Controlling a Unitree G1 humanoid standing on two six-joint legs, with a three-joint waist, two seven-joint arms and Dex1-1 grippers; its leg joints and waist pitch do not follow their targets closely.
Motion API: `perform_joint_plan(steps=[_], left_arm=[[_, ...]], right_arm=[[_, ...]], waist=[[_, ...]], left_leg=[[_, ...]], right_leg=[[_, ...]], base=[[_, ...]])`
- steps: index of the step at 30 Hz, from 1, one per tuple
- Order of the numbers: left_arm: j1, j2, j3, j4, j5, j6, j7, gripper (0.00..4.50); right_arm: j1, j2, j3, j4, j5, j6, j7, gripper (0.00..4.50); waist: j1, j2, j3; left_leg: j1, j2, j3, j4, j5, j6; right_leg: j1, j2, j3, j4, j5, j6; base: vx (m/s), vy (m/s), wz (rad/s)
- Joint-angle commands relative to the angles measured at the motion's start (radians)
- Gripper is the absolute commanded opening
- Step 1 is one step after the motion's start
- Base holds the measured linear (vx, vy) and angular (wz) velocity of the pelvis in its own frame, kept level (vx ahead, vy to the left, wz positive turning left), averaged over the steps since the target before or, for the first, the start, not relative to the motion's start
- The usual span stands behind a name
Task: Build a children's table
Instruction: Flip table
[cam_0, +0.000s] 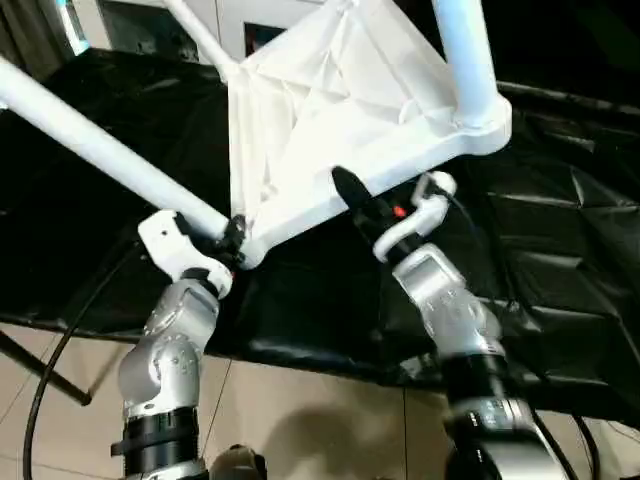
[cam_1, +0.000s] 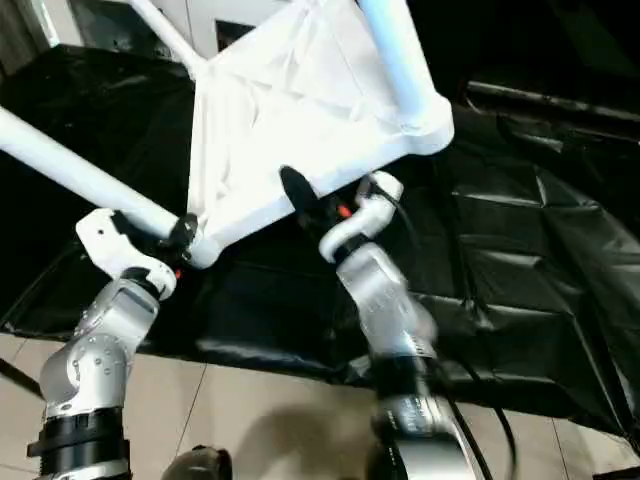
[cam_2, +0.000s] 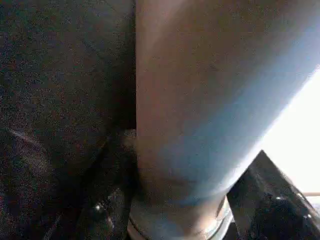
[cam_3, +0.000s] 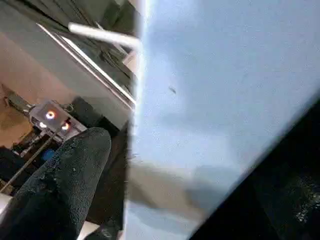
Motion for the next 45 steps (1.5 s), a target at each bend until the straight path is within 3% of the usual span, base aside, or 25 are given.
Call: perform_joint_plan(steps=[1,7,10,17,23,27,28,34,37,39,45], left_arm=[[-0.02,-0.05,-0.041,-0.044,-0.039,-0.005,-0.026,2.29],[-0.005,-0.05,-0.06,-0.06,-0.036,0.001,-0.027,2.29],[0.002,-0.048,-0.067,-0.066,-0.032,0.003,-0.03,2.29],[0.006,-0.039,-0.083,-0.071,-0.029,0.01,-0.05,2.29],[0.009,-0.036,-0.088,-0.071,-0.03,0.007,-0.056,2.29],[0.005,-0.033,-0.085,-0.069,-0.019,0.004,-0.048,2.29],[0.005,-0.032,-0.084,-0.069,-0.017,0.006,-0.044,2.85],[0.0,-0.03,-0.042,-0.071,-0.054,-0.003,-0.047,3.35],[0.007,-0.013,-0.028,-0.083,-0.069,0.008,-0.056,3.53],[0.012,-0.007,-0.024,-0.089,-0.074,0.013,-0.058,3.75],[0.067,0.037,-0.04,-0.129,-0.098,0.066,-0.089,4.19]], right_arm=[[-0.052,0.015,-0.061,0.062,0.044,-0.033,-0.022,4.5],[-0.129,0.023,-0.127,0.152,0.083,-0.066,-0.023,4.5],[-0.158,0.018,-0.159,0.2,0.101,-0.079,-0.022,4.17],[-0.184,0.01,-0.173,0.264,0.095,-0.091,0.005,3.7],[-0.195,0.002,-0.189,0.294,0.093,-0.11,0.011,3.01],[-0.209,-0.008,-0.209,0.314,0.095,-0.131,0.01,2.86],[-0.211,-0.009,-0.212,0.316,0.096,-0.134,0.008,2.62],[-0.22,-0.033,-0.224,0.309,0.087,-0.162,-0.008,2.17],[-0.227,-0.056,-0.232,0.298,0.069,-0.183,-0.037,2.06],[-0.228,-0.063,-0.237,0.284,0.069,-0.185,-0.048,2.04],[-0.205,-0.105,-0.243,0.199,0.057,-0.18,-0.067,2.01]], waist=[[-0.007,0.009,-0.065],[-0.007,0.012,-0.06],[-0.006,0.01,-0.062],[-0.005,0.015,-0.064],[-0.004,0.018,-0.07],[-0.004,0.017,-0.071],[-0.003,0.018,-0.073],[0.0,0.019,-0.077],[0.0,0.016,-0.082],[0.0,0.02,-0.079],[0.002,0.02,-0.072]], left_leg=[[0.05,0.085,-0.034,-0.07,-0.055,0.024],[0.05,0.086,-0.031,-0.072,-0.08,0.016],[0.051,0.087,-0.03,-0.07,-0.056,0.02],[0.048,0.087,-0.023,-0.065,-0.037,0.032],[0.048,0.086,-0.021,-0.062,-0.027,0.034],[0.047,0.086,-0.02,-0.06,-0.019,0.035],[0.048,0.085,-0.02,-0.059,-0.016,0.035],[0.047,0.085,-0.019,-0.054,0.006,0.036],[0.044,0.08,-0.016,-0.045,0.051,0.069],[0.042,0.081,-0.015,-0.046,0.046,0.078],[0.047,0.086,-0.014,-0.055,-0.036,0.032]], right_leg=[[0.024,-0.1,0.052,-0.054,0.276,-0.184],[0.021,-0.101,0.051,-0.057,0.241,-0.183],[0.022,-0.1,0.051,-0.054,0.265,-0.182],[0.022,-0.101,0.05,-0.052,0.275,-0.197],[0.023,-0.101,0.05,-0.048,0.29,-0.209],[0.023,-0.099,0.05,-0.046,0.302,-0.212],[0.024,-0.099,0.05,-0.045,0.306,-0.213],[0.022,-0.095,0.048,-0.037,0.333,-0.231],[0.018,-0.093,0.048,-0.03,0.403,-0.229],[0.014,-0.092,0.047,-0.032,0.396,-0.225],[0.009,-0.092,0.048,-0.043,0.271,-0.203]], base=[[0.0,0.0,0.0],[0.0,0.0,0.0],[0.0,0.0,0.0],[0.0,0.0,0.0],[0.0,0.0,0.0],[0.0,0.0,0.0],[0.0,0.0,0.0],[0.0,0.0,0.0],[0.0,0.0,0.0],[0.0,0.0,0.0],[0.0,0.0,0.0]])
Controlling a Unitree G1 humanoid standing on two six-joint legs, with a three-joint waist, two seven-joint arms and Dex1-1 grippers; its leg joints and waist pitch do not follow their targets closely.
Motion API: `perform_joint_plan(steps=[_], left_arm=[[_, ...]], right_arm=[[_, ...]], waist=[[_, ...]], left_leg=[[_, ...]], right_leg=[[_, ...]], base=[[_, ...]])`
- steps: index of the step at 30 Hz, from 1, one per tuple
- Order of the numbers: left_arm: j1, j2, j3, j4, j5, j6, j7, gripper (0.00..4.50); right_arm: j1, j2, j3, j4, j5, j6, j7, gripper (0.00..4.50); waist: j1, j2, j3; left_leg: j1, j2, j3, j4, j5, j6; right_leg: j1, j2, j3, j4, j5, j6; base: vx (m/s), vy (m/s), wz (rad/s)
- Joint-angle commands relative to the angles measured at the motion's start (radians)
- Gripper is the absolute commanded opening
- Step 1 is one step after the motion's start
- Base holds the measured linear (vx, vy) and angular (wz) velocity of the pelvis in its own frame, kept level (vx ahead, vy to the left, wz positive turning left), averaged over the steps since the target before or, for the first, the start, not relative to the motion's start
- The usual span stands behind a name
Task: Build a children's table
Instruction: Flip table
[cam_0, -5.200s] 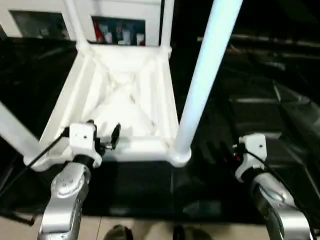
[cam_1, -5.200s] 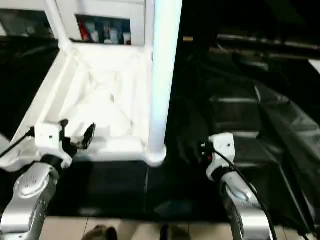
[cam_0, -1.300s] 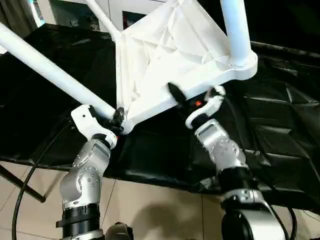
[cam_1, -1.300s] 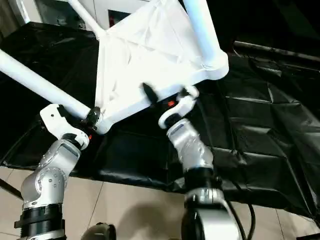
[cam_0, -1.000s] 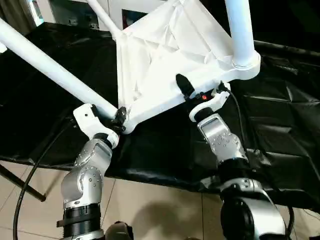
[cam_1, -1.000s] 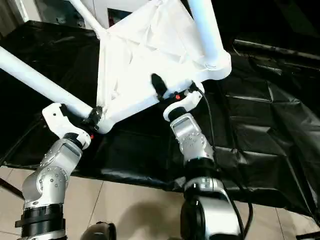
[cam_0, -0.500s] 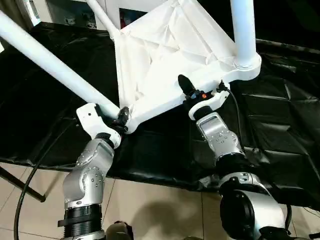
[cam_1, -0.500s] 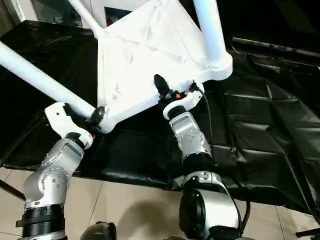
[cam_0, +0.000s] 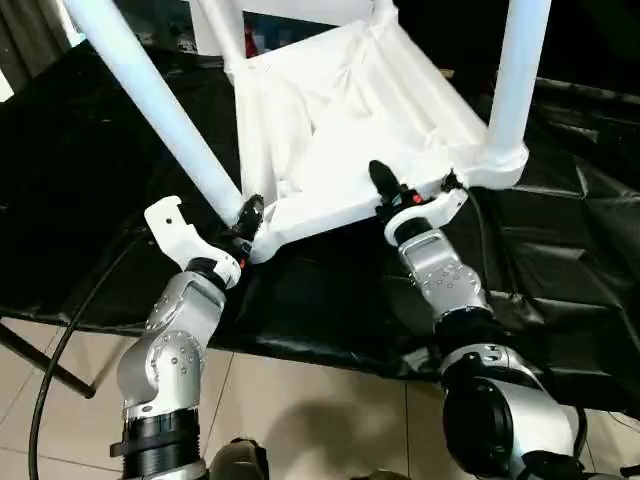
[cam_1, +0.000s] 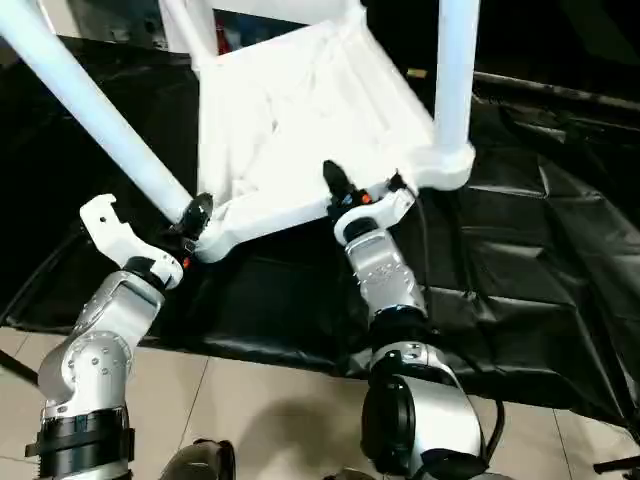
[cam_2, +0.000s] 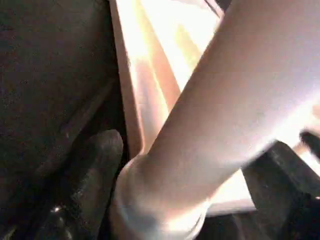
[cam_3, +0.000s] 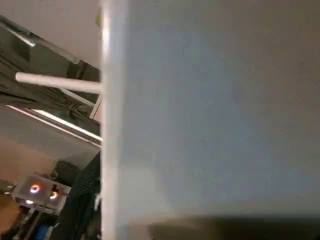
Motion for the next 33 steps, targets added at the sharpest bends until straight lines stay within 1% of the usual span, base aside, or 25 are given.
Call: perform_joint_plan(steps=[1,4,5,6,7,8,9,10,12,13,14,15,16,18,19,20,21,23,24,25,26,28,31,32,33], left_arm=[[0.028,0.016,-0.007,-0.025,-0.003,0.032,-0.011,4.3],[0.077,0.082,-0.055,-0.062,-0.012,0.096,-0.091,4.45],[0.116,0.149,-0.103,-0.088,-0.004,0.126,-0.163,4.49],[0.168,0.252,-0.183,-0.125,0.032,0.137,-0.259,4.5],[0.168,0.252,-0.183,-0.125,0.032,0.137,-0.259,4.5],[0.193,0.306,-0.225,-0.143,0.056,0.133,-0.304,4.5],[0.206,0.335,-0.248,-0.155,0.07,0.127,-0.327,4.5],[0.215,0.36,-0.262,-0.166,0.099,0.09,-0.346,4.5],[0.212,0.38,-0.261,-0.188,0.124,0.049,-0.366,4.5],[0.212,0.38,-0.261,-0.188,0.124,0.049,-0.366,4.5],[0.188,0.402,-0.268,-0.213,0.147,0.014,-0.387,4.5],[0.178,0.417,-0.28,-0.22,0.165,-0.005,-0.399,4.5],[0.17,0.432,-0.29,-0.226,0.175,-0.018,-0.404,4.5],[0.145,0.455,-0.302,-0.235,0.189,-0.038,-0.402,4.5],[0.143,0.456,-0.303,-0.236,0.19,-0.04,-0.401,4.5],[0.129,0.456,-0.302,-0.239,0.195,-0.05,-0.402,4.5],[0.129,0.456,-0.302,-0.239,0.195,-0.05,-0.402,4.5],[0.114,0.454,-0.307,-0.247,0.201,-0.07,-0.416,4.5],[0.1,0.451,-0.32,-0.265,0.202,-0.086,-0.445,4.5],[0.098,0.45,-0.329,-0.277,0.196,-0.092,-0.463,4.5],[0.096,0.451,-0.334,-0.281,0.198,-0.096,-0.469,4.5],[0.091,0.455,-0.346,-0.283,0.204,-0.11,-0.472,4.5],[0.074,0.469,-0.362,-0.268,0.239,-0.138,-0.461,4.5],[0.073,0.471,-0.363,-0.266,0.242,-0.141,-0.46,4.5],[0.055,0.48,-0.365,-0.25,0.276,-0.164,-0.45,4.5]], right_arm=[[-0.016,-0.052,-0.012,-0.111,-0.026,-0.038,-0.009,2.01],[0.0,-0.065,-0.013,-0.145,-0.035,-0.041,-0.026,2.0],[0.005,-0.075,-0.014,-0.162,-0.04,-0.044,-0.035,2.0],[0.012,-0.089,-0.008,-0.186,-0.05,-0.039,-0.045,1.99],[0.012,-0.089,-0.008,-0.186,-0.05,-0.039,-0.045,1.99],[0.015,-0.095,-0.004,-0.2,-0.054,-0.033,-0.049,1.99],[0.016,-0.098,-0.003,-0.211,-0.052,-0.027,-0.051,1.99],[0.019,-0.108,0.007,-0.233,-0.061,-0.015,-0.053,1.99],[0.027,-0.127,0.027,-0.271,-0.083,0.003,-0.053,1.99],[0.027,-0.127,0.027,-0.271,-0.083,0.003,-0.053,1.99],[0.037,-0.148,0.046,-0.31,-0.117,0.002,-0.057,1.99],[0.041,-0.159,0.055,-0.326,-0.13,0.009,-0.061,1.99],[0.046,-0.167,0.064,-0.341,-0.141,0.015,-0.065,1.99],[0.061,-0.191,0.092,-0.382,-0.166,0.035,-0.076,1.99],[0.062,-0.193,0.095,-0.386,-0.168,0.036,-0.076,1.99],[0.071,-0.201,0.106,-0.407,-0.175,0.048,-0.081,1.99],[0.071,-0.201,0.106,-0.407,-0.175,0.048,-0.081,1.99],[0.089,-0.212,0.122,-0.44,-0.194,0.058,-0.088,1.98],[0.119,-0.228,0.145,-0.488,-0.229,0.074,-0.104,1.97],[0.135,-0.236,0.156,-0.509,-0.251,0.08,-0.112,1.97],[0.145,-0.242,0.163,-0.521,-0.265,0.083,-0.116,1.96],[0.165,-0.258,0.182,-0.549,-0.299,0.091,-0.129,1.96],[0.193,-0.286,0.213,-0.594,-0.356,0.099,-0.156,1.96],[0.195,-0.287,0.215,-0.598,-0.36,0.1,-0.158,1.96],[0.203,-0.299,0.225,-0.626,-0.39,0.099,-0.178,1.96]], waist=[[-0.003,0.013,-0.085],[0.0,0.013,-0.083],[0.0,0.016,-0.083],[0.001,0.017,-0.082],[0.001,0.019,-0.082],[-0.001,0.02,-0.08],[0.002,0.022,-0.08],[0.001,0.019,-0.076],[0.001,0.017,-0.076],[0.001,0.016,-0.077],[0.001,0.013,-0.076],[0.001,0.013,-0.078],[0.0,0.014,-0.077],[0.001,0.014,-0.077],[0.0,0.013,-0.077],[-0.004,0.017,-0.077],[-0.005,0.017,-0.078],[-0.007,0.016,-0.077],[-0.01,0.016,-0.077],[-0.007,0.016,-0.078],[-0.006,0.015,-0.079],[-0.004,0.015,-0.078],[-0.006,0.012,-0.078],[-0.006,0.013,-0.077],[-0.006,0.015,-0.076]], left_leg=[[0.063,0.078,-0.032,-0.061,-0.051,0.015],[0.064,0.074,-0.032,-0.064,-0.066,-0.001],[0.066,0.073,-0.032,-0.065,-0.069,-0.008],[0.067,0.071,-0.032,-0.066,-0.072,-0.013],[0.068,0.07,-0.032,-0.067,-0.074,-0.015],[0.071,0.071,-0.031,-0.07,-0.084,-0.026],[0.073,0.071,-0.032,-0.071,-0.092,-0.034],[0.072,0.072,-0.03,-0.074,-0.107,-0.048],[0.067,0.071,-0.031,-0.078,-0.123,-0.073],[0.066,0.07,-0.031,-0.078,-0.123,-0.077],[0.064,0.068,-0.031,-0.078,-0.122,-0.078],[0.067,0.068,-0.028,-0.076,-0.121,-0.079],[0.063,0.066,-0.029,-0.076,-0.117,-0.076],[0.064,0.064,-0.028,-0.075,-0.12,-0.077],[0.063,0.064,-0.029,-0.076,-0.113,-0.078],[0.063,0.064,-0.029,-0.075,-0.115,-0.082],[0.065,0.064,-0.029,-0.075,-0.116,-0.083],[0.062,0.063,-0.029,-0.074,-0.114,-0.083],[0.062,0.062,-0.029,-0.074,-0.115,-0.081],[0.066,0.065,-0.028,-0.072,-0.109,-0.08],[0.063,0.063,-0.028,-0.072,-0.105,-0.076],[0.063,0.063,-0.028,-0.071,-0.098,-0.072],[0.061,0.061,-0.027,-0.07,-0.099,-0.068],[0.061,0.061,-0.026,-0.071,-0.111,-0.07],[0.062,0.062,-0.027,-0.071,-0.116,-0.073]], right_leg=[[0.03,-0.091,0.045,-0.051,0.243,-0.195],[0.027,-0.089,0.046,-0.054,0.209,-0.175],[0.023,-0.085,0.045,-0.053,0.196,-0.166],[0.02,-0.082,0.044,-0.055,0.175,-0.152],[0.019,-0.08,0.044,-0.054,0.168,-0.143],[0.015,-0.076,0.044,-0.055,0.152,-0.133],[0.013,-0.076,0.044,-0.057,0.141,-0.125],[0.011,-0.076,0.046,-0.059,0.132,-0.121],[0.018,-0.081,0.048,-0.061,0.121,-0.118],[0.018,-0.082,0.048,-0.059,0.124,-0.119],[0.019,-0.081,0.048,-0.062,0.116,-0.115],[0.017,-0.082,0.05,-0.06,0.118,-0.112],[0.019,-0.082,0.05,-0.061,0.117,-0.108],[0.017,-0.081,0.051,-0.062,0.103,-0.099],[0.018,-0.079,0.051,-0.061,0.107,-0.098],[0.016,-0.079,0.051,-0.06,0.108,-0.101],[0.015,-0.078,0.051,-0.06,0.11,-0.103],[0.015,-0.077,0.052,-0.061,0.113,-0.11],[0.016,-0.078,0.053,-0.06,0.117,-0.115],[0.013,-0.075,0.053,-0.059,0.129,-0.111],[0.016,-0.076,0.053,-0.057,0.133,-0.11],[0.015,-0.075,0.054,-0.058,0.141,-0.108],[0.016,-0.074,0.055,-0.058,0.138,-0.105],[0.015,-0.074,0.056,-0.061,0.116,-0.105],[0.014,-0.075,0.057,-0.062,0.105,-0.104]], base=[[0.0,0.0,0.0],[0.0,0.0,0.0],[0.0,0.0,0.0],[0.0,0.0,0.0],[0.0,0.0,0.0],[0.0,0.0,0.0],[0.0,0.0,0.0],[0.0,0.0,0.0],[0.0,0.0,0.0],[0.0,0.0,0.0],[0.0,0.0,0.0],[0.0,0.0,0.0],[0.0,0.0,0.0],[0.0,0.0,0.0],[0.0,0.0,0.0],[0.0,0.0,0.0],[0.0,0.0,0.0],[0.0,0.0,0.0],[0.0,0.0,0.0],[0.0,0.0,0.0],[0.0,0.0,0.0],[0.0,0.0,0.0],[0.0,0.0,0.0],[0.0,0.0,0.0],[0.0,0.0,0.0]])
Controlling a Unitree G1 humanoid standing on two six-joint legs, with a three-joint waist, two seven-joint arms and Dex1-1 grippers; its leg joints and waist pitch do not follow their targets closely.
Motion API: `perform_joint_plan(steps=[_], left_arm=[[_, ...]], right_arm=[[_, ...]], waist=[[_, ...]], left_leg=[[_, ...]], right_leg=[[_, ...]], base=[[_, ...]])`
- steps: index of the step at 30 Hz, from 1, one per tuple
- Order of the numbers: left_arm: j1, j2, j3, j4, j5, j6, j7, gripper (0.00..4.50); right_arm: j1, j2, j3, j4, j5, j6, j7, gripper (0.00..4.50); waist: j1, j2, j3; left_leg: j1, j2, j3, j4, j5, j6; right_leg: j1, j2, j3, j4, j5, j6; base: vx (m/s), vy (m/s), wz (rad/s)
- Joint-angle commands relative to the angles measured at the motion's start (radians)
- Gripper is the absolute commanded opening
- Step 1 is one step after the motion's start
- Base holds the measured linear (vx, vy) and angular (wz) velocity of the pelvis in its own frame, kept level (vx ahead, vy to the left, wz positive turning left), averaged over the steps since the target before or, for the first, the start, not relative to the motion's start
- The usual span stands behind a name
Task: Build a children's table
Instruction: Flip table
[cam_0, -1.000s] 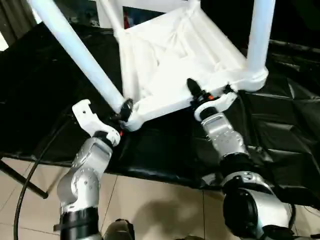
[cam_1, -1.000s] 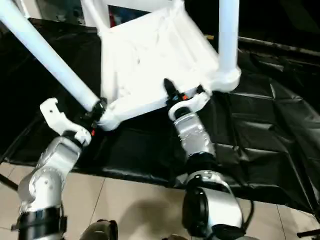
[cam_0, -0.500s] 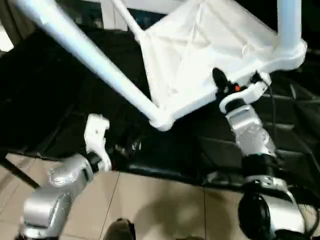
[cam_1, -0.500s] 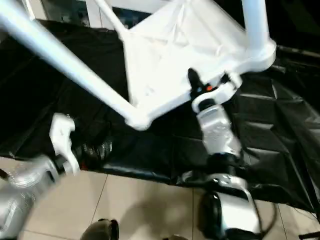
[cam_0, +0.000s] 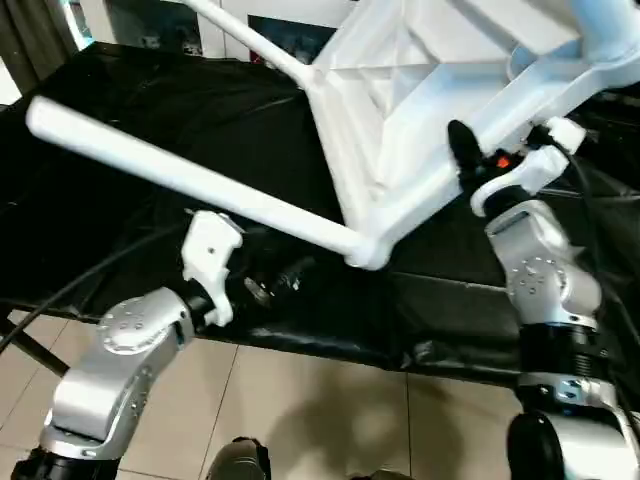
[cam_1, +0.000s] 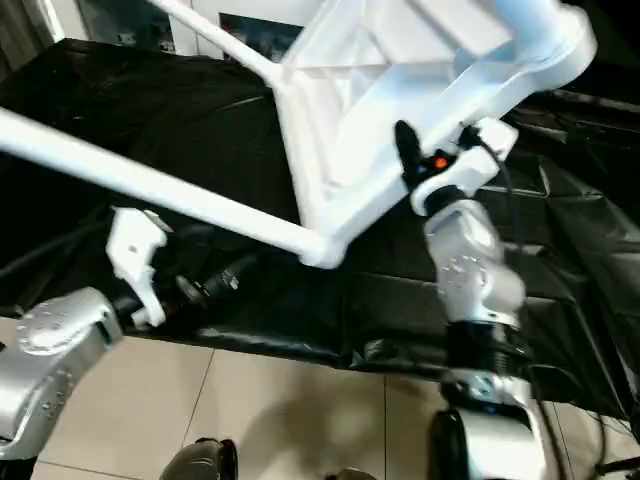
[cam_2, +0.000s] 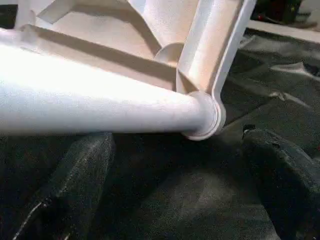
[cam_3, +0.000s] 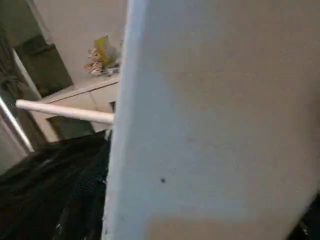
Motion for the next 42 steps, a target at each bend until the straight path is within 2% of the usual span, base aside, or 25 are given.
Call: perform_joint_plan(steps=[1,4,5,6,8,12,18,20,21,22,23,29,31,34,35,38,39,41,42], left_arm=[[-0.07,0.008,0.012,-0.019,0.042,-0.085,0.008,4.5],[-0.09,0.01,0.017,-0.017,0.051,-0.087,0.003,4.5],[-0.09,0.01,0.017,-0.017,0.05,-0.086,0.003,4.5],[-0.09,0.01,0.009,-0.026,0.044,-0.075,-0.009,4.5],[-0.087,0.012,-0.003,-0.031,0.039,-0.067,-0.02,4.5],[-0.081,0.019,-0.024,-0.035,0.047,-0.07,-0.035,4.5],[-0.152,0.016,-0.021,0.009,0.136,-0.169,0.0,4.5],[-0.217,0.032,-0.054,0.01,0.218,-0.217,0.018,4.5],[-0.256,0.038,-0.073,0.013,0.262,-0.235,0.032,4.5],[-0.266,0.039,-0.077,0.014,0.272,-0.24,0.036,4.5],[-0.304,0.037,-0.08,0.031,0.302,-0.266,0.055,4.5],[-0.404,0.045,-0.093,0.091,0.395,-0.385,0.074,4.5],[-0.428,0.052,-0.111,0.105,0.419,-0.424,0.06,4.5],[-0.446,0.053,-0.128,0.12,0.443,-0.456,0.06,4.5],[-0.459,0.05,-0.136,0.128,0.453,-0.473,0.064,4.5],[-0.471,0.046,-0.142,0.134,0.459,-0.492,0.066,4.5],[-0.498,0.033,-0.144,0.133,0.463,-0.518,0.061,4.5],[-0.53,0.027,-0.137,0.137,0.482,-0.535,0.075,4.5],[-0.543,0.026,-0.133,0.14,0.492,-0.54,0.083,4.5]], right_arm=[[0.023,-0.049,0.028,-0.073,-0.122,0.011,-0.053,1.96],[0.034,-0.062,0.039,-0.112,-0.146,0.017,-0.075,1.96],[0.034,-0.062,0.038,-0.113,-0.146,0.018,-0.076,1.96],[0.04,-0.063,0.037,-0.124,-0.152,0.026,-0.094,1.96],[0.043,-0.064,0.035,-0.127,-0.16,0.029,-0.109,1.95],[0.046,-0.071,0.034,-0.132,-0.165,0.031,-0.116,1.94],[0.038,-0.11,0.076,-0.142,-0.24,0.045,-0.116,1.93],[0.015,-0.142,0.105,-0.131,-0.301,0.038,-0.112,1.93],[0.005,-0.156,0.12,-0.124,-0.326,0.035,-0.111,1.93],[0.003,-0.159,0.123,-0.123,-0.332,0.035,-0.111,1.93],[-0.001,-0.165,0.129,-0.121,-0.341,0.035,-0.115,1.93],[-0.018,-0.178,0.139,-0.07,-0.384,0.013,-0.146,1.93],[-0.043,-0.179,0.144,-0.007,-0.399,-0.018,-0.152,1.93],[-0.065,-0.179,0.15,0.046,-0.411,-0.043,-0.156,1.93],[-0.08,-0.178,0.154,0.083,-0.418,-0.063,-0.159,1.93],[-0.093,-0.176,0.156,0.114,-0.423,-0.077,-0.162,1.93],[-0.114,-0.165,0.166,0.168,-0.426,-0.104,-0.162,2.49],[-0.127,-0.153,0.172,0.2,-0.427,-0.132,-0.158,2.49],[-0.13,-0.149,0.174,0.206,-0.427,-0.14,-0.155,2.71]], waist=[[-0.007,0.013,-0.077],[-0.006,0.015,-0.076],[-0.01,0.011,-0.074],[-0.011,0.013,-0.073],[-0.017,0.011,-0.072],[-0.019,0.009,-0.071],[-0.019,0.005,-0.069],[-0.02,-0.005,-0.071],[-0.017,0.0,-0.072],[-0.018,0.0,-0.072],[-0.021,-0.008,-0.073],[-0.017,-0.002,-0.083],[-0.015,0.002,-0.084],[-0.014,0.001,-0.084],[-0.012,0.005,-0.088],[-0.013,0.001,-0.088],[-0.012,0.003,-0.088],[-0.012,-0.002,-0.088],[-0.013,-0.001,-0.086]], left_leg=[[0.065,0.061,-0.032,-0.068,-0.139,-0.067],[0.07,0.064,-0.035,-0.073,-0.162,-0.095],[0.064,0.062,-0.036,-0.074,-0.177,-0.103],[0.064,0.062,-0.036,-0.076,-0.189,-0.106],[0.064,0.06,-0.034,-0.074,-0.217,-0.107],[0.068,0.061,-0.032,-0.073,-0.226,-0.098],[0.065,0.062,-0.033,-0.074,-0.224,-0.091],[0.066,0.063,-0.032,-0.072,-0.232,-0.091],[0.071,0.064,-0.031,-0.07,-0.235,-0.093],[0.069,0.064,-0.033,-0.07,-0.228,-0.095],[0.066,0.064,-0.031,-0.07,-0.226,-0.091],[0.062,0.06,-0.028,-0.059,-0.156,-0.065],[0.064,0.06,-0.027,-0.058,-0.162,-0.066],[0.065,0.062,-0.027,-0.058,-0.171,-0.071],[0.064,0.061,-0.027,-0.056,-0.16,-0.07],[0.062,0.06,-0.025,-0.056,-0.161,-0.068],[0.062,0.06,-0.025,-0.055,-0.161,-0.067],[0.062,0.061,-0.025,-0.055,-0.167,-0.07],[0.061,0.06,-0.024,-0.055,-0.168,-0.07]], right_leg=[[0.018,-0.075,0.048,-0.065,0.07,-0.108],[0.016,-0.073,0.046,-0.065,0.042,-0.098],[0.02,-0.075,0.047,-0.065,0.03,-0.099],[0.019,-0.075,0.048,-0.066,0.014,-0.098],[0.016,-0.078,0.053,-0.071,-0.028,-0.097],[0.01,-0.076,0.056,-0.076,-0.05,-0.105],[0.01,-0.076,0.055,-0.081,-0.081,-0.096],[0.01,-0.077,0.056,-0.083,-0.105,-0.094],[0.007,-0.08,0.057,-0.084,-0.124,-0.087],[0.007,-0.08,0.056,-0.082,-0.122,-0.086],[0.009,-0.081,0.057,-0.083,-0.121,-0.088],[0.012,-0.08,0.055,-0.072,-0.031,-0.112],[0.01,-0.08,0.055,-0.072,-0.028,-0.123],[0.009,-0.08,0.054,-0.071,-0.033,-0.133],[0.011,-0.081,0.053,-0.067,-0.01,-0.138],[0.013,-0.079,0.053,-0.066,0.002,-0.144],[0.013,-0.08,0.053,-0.065,0.003,-0.145],[0.012,-0.081,0.051,-0.068,-0.018,-0.156],[0.011,-0.08,0.052,-0.069,-0.02,-0.156]], base=[[0.0,0.0,0.0],[0.0,0.0,0.0],[0.0,0.0,0.0],[0.0,0.0,0.0],[0.0,0.0,0.0],[0.0,0.0,0.0],[0.0,0.0,0.0],[0.0,0.0,0.0],[0.0,0.0,0.0],[0.0,0.0,0.0],[0.0,0.0,0.0],[0.0,0.0,0.0],[0.0,0.0,0.0],[0.0,0.0,0.0],[0.0,0.0,0.0],[0.0,0.0,0.0],[0.0,0.0,0.0],[0.0,0.0,0.0],[0.0,0.0,0.0]])
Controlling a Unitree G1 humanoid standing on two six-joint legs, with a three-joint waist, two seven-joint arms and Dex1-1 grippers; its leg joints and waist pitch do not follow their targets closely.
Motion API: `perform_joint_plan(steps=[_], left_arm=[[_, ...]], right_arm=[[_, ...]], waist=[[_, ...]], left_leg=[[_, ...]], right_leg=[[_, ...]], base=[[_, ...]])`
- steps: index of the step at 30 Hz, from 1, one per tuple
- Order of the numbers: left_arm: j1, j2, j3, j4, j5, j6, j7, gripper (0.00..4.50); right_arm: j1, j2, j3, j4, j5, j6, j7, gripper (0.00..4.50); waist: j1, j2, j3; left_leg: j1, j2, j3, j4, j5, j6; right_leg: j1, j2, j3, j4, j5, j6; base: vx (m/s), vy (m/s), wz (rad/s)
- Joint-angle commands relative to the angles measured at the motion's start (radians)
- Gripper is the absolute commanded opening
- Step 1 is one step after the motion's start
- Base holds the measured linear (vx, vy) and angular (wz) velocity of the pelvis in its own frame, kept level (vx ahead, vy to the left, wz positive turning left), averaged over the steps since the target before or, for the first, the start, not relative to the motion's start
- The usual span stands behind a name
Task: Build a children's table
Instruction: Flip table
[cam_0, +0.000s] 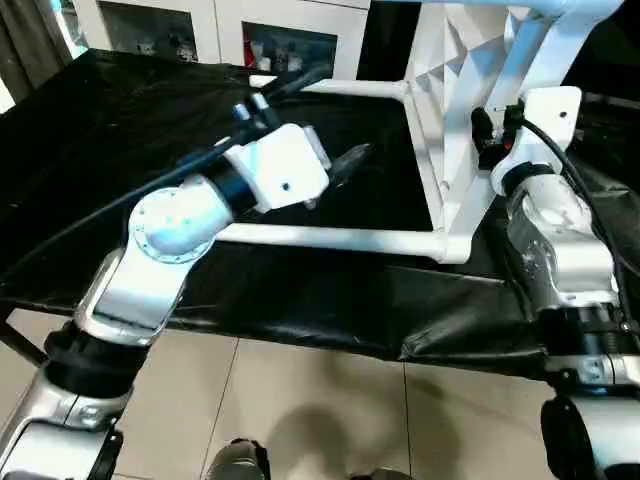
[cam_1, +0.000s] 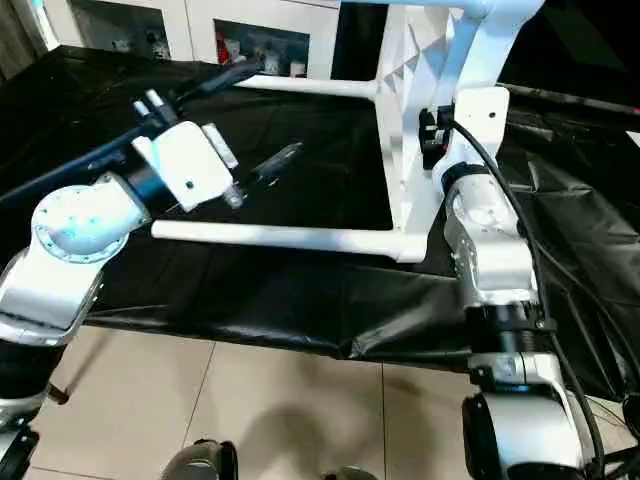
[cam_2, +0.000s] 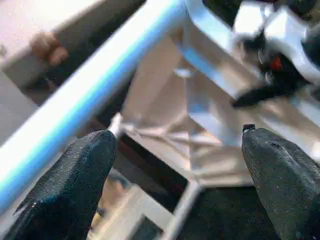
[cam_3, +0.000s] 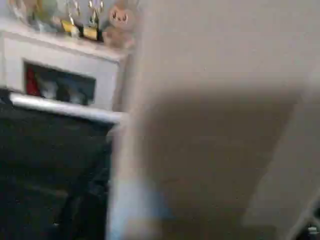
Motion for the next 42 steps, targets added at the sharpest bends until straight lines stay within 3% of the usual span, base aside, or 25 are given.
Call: perform_joint_plan(steps=[1,3,6,10,14,16,19,26,31,34,37,42], left_arm=[[-0.059,0.002,0.012,0.012,0.037,-0.026,0.025,4.5],[-0.085,0.014,0.035,0.041,0.047,-0.009,0.041,4.5],[-0.13,0.04,0.048,0.101,0.096,-0.017,0.076,4.5],[-0.186,0.07,0.047,0.19,0.169,-0.087,0.121,4.5],[-0.23,0.104,0.036,0.276,0.247,-0.118,0.179,4.5],[-0.24,0.109,0.035,0.297,0.265,-0.126,0.198,4.5],[-0.294,0.132,0.026,0.391,0.339,-0.154,0.262,4.5],[-0.34,0.133,0.01,0.488,0.378,-0.198,0.299,4.5],[-0.373,0.127,-0.009,0.564,0.405,-0.233,0.33,4.5],[-0.413,0.109,-0.03,0.643,0.436,-0.269,0.359,4.5],[-0.452,0.091,-0.038,0.692,0.463,-0.256,0.397,4.5],[-0.475,0.078,-0.027,0.737,0.441,-0.243,0.398,4.5]], right_arm=[[-0.023,-0.009,0.012,0.021,-0.033,-0.034,-0.001,2.83],[-0.016,-0.006,0.016,0.014,-0.036,-0.038,-0.004,2.96],[0.004,-0.001,0.019,-0.006,-0.04,-0.077,-0.01,3.03],[0.046,0.017,0.024,-0.053,-0.046,-0.154,0.006,3.03],[0.11,0.029,0.02,-0.126,-0.064,-0.209,-0.022,3.03],[0.124,0.032,0.017,-0.143,-0.063,-0.215,-0.025,3.03],[0.22,0.034,0.011,-0.227,-0.113,-0.275,-0.08,3.03],[0.305,0.055,-0.025,-0.304,-0.129,-0.358,-0.118,3.03],[0.346,0.067,-0.031,-0.377,-0.083,-0.433,-0.08,3.03],[0.402,0.074,0.013,-0.435,-0.047,-0.47,-0.009,3.03],[0.434,0.08,0.062,-0.449,-0.067,-0.501,0.019,3.03],[0.455,0.087,0.158,-0.455,0.012,-0.474,0.172,3.03]], waist=[[-0.003,0.003,-0.086],[-0.007,-0.003,-0.084],[-0.008,-0.003,-0.082],[-0.006,0.003,-0.082],[-0.004,0.011,-0.084],[-0.004,0.008,-0.082],[0.001,0.014,-0.078],[-0.002,0.017,-0.073],[0.0,0.019,-0.074],[0.001,0.018,-0.074],[-0.001,0.015,-0.074],[-0.002,0.015,-0.073]], left_leg=[[0.061,0.06,-0.036,-0.06,-0.177,-0.069],[0.058,0.061,-0.037,-0.062,-0.182,-0.066],[0.057,0.059,-0.037,-0.061,-0.177,-0.061],[0.06,0.061,-0.04,-0.063,-0.182,-0.059],[0.06,0.061,-0.041,-0.062,-0.163,-0.045],[0.061,0.06,-0.041,-0.064,-0.178,-0.042],[0.065,0.061,-0.042,-0.066,-0.212,-0.053],[0.069,0.064,-0.049,-0.076,-0.309,-0.078],[0.065,0.064,-0.052,-0.078,-0.306,-0.068],[0.063,0.064,-0.053,-0.077,-0.312,-0.049],[0.059,0.064,-0.053,-0.075,-0.288,-0.032],[0.056,0.065,-0.056,-0.076,-0.292,-0.009]], right_leg=[[0.016,-0.08,0.04,-0.068,-0.047,-0.157],[0.018,-0.079,0.04,-0.068,-0.053,-0.152],[0.017,-0.08,0.041,-0.069,-0.063,-0.145],[0.012,-0.077,0.041,-0.069,-0.053,-0.137],[0.014,-0.077,0.039,-0.06,0.02,-0.154],[0.013,-0.077,0.04,-0.065,0.008,-0.153],[0.007,-0.078,0.042,-0.071,-0.029,-0.146],[0.0,-0.082,0.043,-0.078,-0.11,-0.145],[0.004,-0.082,0.042,-0.078,-0.085,-0.142],[0.007,-0.086,0.043,-0.08,-0.074,-0.146],[0.01,-0.087,0.041,-0.078,-0.062,-0.165],[0.012,-0.087,0.04,-0.081,-0.079,-0.178]], base=[[0.0,0.0,0.0],[0.0,0.0,0.0],[0.0,0.0,0.0],[0.0,0.0,0.0],[0.0,0.0,0.0],[0.0,0.0,0.0],[0.0,0.0,0.0],[0.0,0.0,0.0],[0.0,0.0,0.0],[0.0,0.0,0.0],[0.0,0.0,0.0],[0.0,0.0,0.0]])
